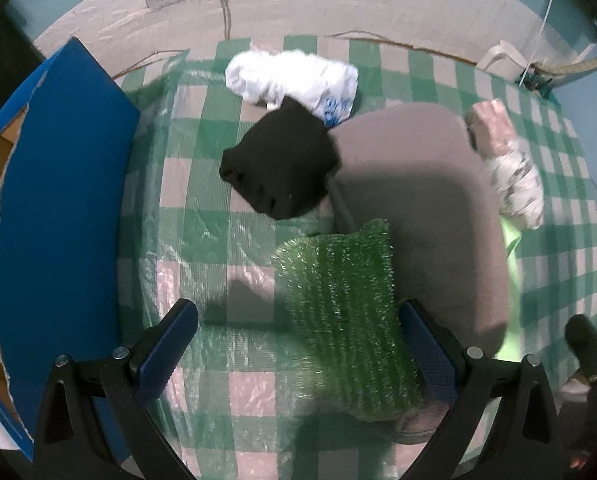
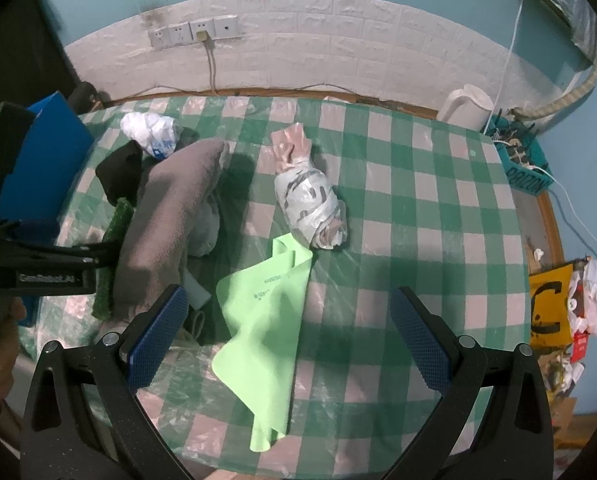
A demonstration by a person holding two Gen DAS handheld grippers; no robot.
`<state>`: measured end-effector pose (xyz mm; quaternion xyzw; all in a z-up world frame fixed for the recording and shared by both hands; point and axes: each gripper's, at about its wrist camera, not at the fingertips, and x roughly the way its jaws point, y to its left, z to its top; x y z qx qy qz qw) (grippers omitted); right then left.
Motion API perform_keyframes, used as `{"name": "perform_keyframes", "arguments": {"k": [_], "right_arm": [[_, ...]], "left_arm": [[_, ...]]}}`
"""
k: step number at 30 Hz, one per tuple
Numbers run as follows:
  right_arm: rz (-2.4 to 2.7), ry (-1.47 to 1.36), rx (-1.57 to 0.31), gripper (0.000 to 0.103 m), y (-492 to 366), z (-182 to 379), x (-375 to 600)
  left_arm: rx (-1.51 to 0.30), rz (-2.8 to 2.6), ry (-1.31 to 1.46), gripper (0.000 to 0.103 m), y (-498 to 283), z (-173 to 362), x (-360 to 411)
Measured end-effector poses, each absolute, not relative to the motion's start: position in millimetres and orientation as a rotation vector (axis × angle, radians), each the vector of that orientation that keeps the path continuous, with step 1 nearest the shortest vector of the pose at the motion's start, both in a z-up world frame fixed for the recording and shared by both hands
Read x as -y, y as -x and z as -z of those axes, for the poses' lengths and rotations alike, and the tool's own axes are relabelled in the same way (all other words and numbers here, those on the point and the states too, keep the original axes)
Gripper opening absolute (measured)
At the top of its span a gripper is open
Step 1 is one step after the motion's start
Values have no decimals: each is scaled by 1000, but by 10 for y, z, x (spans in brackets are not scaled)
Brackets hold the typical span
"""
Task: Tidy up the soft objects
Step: 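Grasp the green mesh scrubber with the left tool while the right tool grasps the light-green cloth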
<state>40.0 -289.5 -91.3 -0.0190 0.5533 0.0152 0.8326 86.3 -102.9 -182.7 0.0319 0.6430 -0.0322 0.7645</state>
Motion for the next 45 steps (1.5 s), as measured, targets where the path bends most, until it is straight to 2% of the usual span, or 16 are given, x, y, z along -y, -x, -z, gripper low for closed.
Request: {"name": "perform_keyframes", "arguments": {"k": [11, 28, 34, 40, 43, 45], "right_arm": [[-46, 67, -1194, 101, -430, 1019, 2835], [-45, 55, -1321, 101, -559, 1666, 2819], [-70, 26, -1348, 95, -527, 1811, 2778], [-85, 51, -1362, 83, -450, 1901, 2709], [-114, 76, -1350, 71, -372, 1900, 2590], [-133, 96, -1345, 47, -342, 1875, 2518]], "left_arm": [[-1443, -14, -185, 101, -864, 2009, 887], [-1464, 6, -236, 101, -863, 2271, 923], [-1469, 20, -206, 98, -765, 2143, 862], [-1448, 41, -180, 81, -747, 2145, 756], [-1434, 31, -180, 74, -730, 2128, 747], [-1425, 20, -189, 67, -712, 2099, 733]]}}
